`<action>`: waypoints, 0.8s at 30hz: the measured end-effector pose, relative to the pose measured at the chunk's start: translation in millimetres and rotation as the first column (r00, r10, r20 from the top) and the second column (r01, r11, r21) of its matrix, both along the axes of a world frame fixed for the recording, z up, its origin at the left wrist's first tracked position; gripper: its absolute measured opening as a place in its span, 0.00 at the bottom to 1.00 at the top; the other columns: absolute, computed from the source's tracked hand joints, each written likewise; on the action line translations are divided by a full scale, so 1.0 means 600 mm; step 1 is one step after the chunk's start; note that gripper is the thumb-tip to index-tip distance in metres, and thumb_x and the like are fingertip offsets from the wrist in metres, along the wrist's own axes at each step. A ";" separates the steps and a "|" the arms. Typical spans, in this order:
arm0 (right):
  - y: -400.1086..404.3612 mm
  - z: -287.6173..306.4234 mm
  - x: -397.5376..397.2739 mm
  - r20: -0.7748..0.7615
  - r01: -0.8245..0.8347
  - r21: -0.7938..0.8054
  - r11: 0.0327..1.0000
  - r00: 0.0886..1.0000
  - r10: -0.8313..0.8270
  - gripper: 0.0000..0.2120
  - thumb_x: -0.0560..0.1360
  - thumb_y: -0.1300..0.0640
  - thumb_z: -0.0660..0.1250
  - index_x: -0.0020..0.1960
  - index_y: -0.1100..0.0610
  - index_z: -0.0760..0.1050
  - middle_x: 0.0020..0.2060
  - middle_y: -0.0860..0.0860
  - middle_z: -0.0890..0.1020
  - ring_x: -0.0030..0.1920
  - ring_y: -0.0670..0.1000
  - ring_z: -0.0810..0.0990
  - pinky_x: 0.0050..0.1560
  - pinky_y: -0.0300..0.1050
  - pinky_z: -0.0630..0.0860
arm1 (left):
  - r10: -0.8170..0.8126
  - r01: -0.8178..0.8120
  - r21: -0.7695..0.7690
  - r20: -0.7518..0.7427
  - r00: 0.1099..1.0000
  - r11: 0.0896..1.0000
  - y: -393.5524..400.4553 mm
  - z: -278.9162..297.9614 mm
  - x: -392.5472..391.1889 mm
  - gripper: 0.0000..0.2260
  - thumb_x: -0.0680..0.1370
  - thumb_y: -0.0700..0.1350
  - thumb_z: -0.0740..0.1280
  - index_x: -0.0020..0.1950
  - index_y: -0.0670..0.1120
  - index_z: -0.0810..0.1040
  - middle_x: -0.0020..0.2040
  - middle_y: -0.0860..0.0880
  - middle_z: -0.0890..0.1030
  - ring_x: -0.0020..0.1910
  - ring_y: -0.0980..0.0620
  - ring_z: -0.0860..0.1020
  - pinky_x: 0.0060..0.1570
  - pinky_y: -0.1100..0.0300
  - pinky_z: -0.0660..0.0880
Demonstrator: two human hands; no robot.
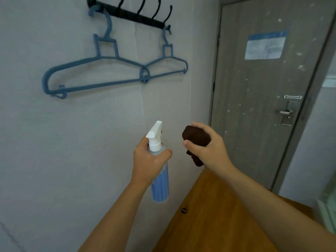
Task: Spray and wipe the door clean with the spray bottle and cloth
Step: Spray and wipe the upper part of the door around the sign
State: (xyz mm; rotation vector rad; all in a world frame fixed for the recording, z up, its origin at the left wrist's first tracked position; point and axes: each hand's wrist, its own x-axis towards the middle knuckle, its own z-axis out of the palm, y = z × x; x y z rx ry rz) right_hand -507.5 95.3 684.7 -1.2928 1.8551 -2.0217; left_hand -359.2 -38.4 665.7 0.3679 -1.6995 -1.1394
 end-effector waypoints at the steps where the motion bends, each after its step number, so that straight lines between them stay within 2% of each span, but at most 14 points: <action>1: 0.017 0.012 -0.032 -0.011 0.026 -0.004 1.000 1.000 -0.026 0.26 0.71 0.52 0.81 0.65 0.39 0.77 0.56 0.35 0.79 0.57 0.46 0.81 0.52 0.47 0.85 | -0.009 0.009 -0.012 0.005 1.000 1.000 0.012 0.011 -0.037 0.15 0.66 0.45 0.76 0.51 0.48 0.80 0.41 0.47 0.81 0.38 0.51 0.80 0.39 0.66 0.78; 5: 0.094 0.059 -0.161 -0.026 0.107 -0.020 0.994 0.994 -0.108 0.25 0.70 0.52 0.81 0.65 0.41 0.78 0.58 0.43 0.80 0.57 0.50 0.82 0.49 0.51 0.86 | -0.067 0.065 -0.055 -0.024 0.998 0.996 0.072 0.048 -0.188 0.14 0.66 0.44 0.76 0.50 0.47 0.79 0.40 0.43 0.80 0.38 0.47 0.79 0.37 0.64 0.77; 9: 0.136 0.091 -0.239 -0.052 0.139 -0.017 0.990 0.989 -0.140 0.25 0.71 0.54 0.81 0.65 0.44 0.78 0.59 0.45 0.80 0.58 0.51 0.82 0.51 0.55 0.86 | -0.100 0.096 -0.065 -0.069 0.993 0.993 0.101 0.066 -0.286 0.12 0.67 0.43 0.76 0.47 0.46 0.78 0.38 0.43 0.78 0.35 0.53 0.77 0.36 0.62 0.76; 13: 0.177 0.128 -0.338 -0.065 0.219 -0.048 0.975 0.973 -0.222 0.24 0.71 0.53 0.81 0.64 0.44 0.78 0.57 0.42 0.79 0.56 0.51 0.82 0.49 0.55 0.86 | -0.135 0.129 -0.061 -0.104 0.985 0.990 0.134 0.096 -0.405 0.11 0.66 0.47 0.76 0.44 0.48 0.77 0.37 0.46 0.78 0.35 0.57 0.77 0.36 0.63 0.76; 18: 0.192 0.145 -0.442 -0.061 0.317 -0.079 0.945 0.945 -0.322 0.24 0.71 0.52 0.81 0.64 0.43 0.78 0.58 0.44 0.79 0.58 0.51 0.81 0.50 0.54 0.86 | -0.194 0.185 -0.080 -0.117 0.974 0.979 0.137 0.115 -0.520 0.11 0.66 0.50 0.76 0.40 0.53 0.75 0.35 0.46 0.77 0.33 0.55 0.76 0.34 0.62 0.75; 20: 0.190 0.152 -0.483 -0.064 0.354 -0.084 0.932 0.931 -0.359 0.24 0.71 0.52 0.81 0.64 0.42 0.78 0.58 0.43 0.79 0.58 0.49 0.81 0.49 0.52 0.86 | -0.212 0.202 -0.091 -0.117 0.970 0.975 0.128 0.123 -0.566 0.11 0.65 0.51 0.75 0.41 0.50 0.75 0.35 0.45 0.77 0.33 0.53 0.76 0.34 0.61 0.75; 24: 0.170 0.164 -0.570 -0.069 0.385 -0.091 0.918 0.917 -0.392 0.23 0.71 0.51 0.81 0.63 0.41 0.78 0.58 0.43 0.79 0.55 0.49 0.82 0.45 0.48 0.86 | -0.254 0.242 -0.098 -0.130 0.959 0.965 0.097 0.136 -0.663 0.13 0.65 0.51 0.75 0.41 0.46 0.75 0.35 0.43 0.77 0.34 0.43 0.78 0.34 0.58 0.76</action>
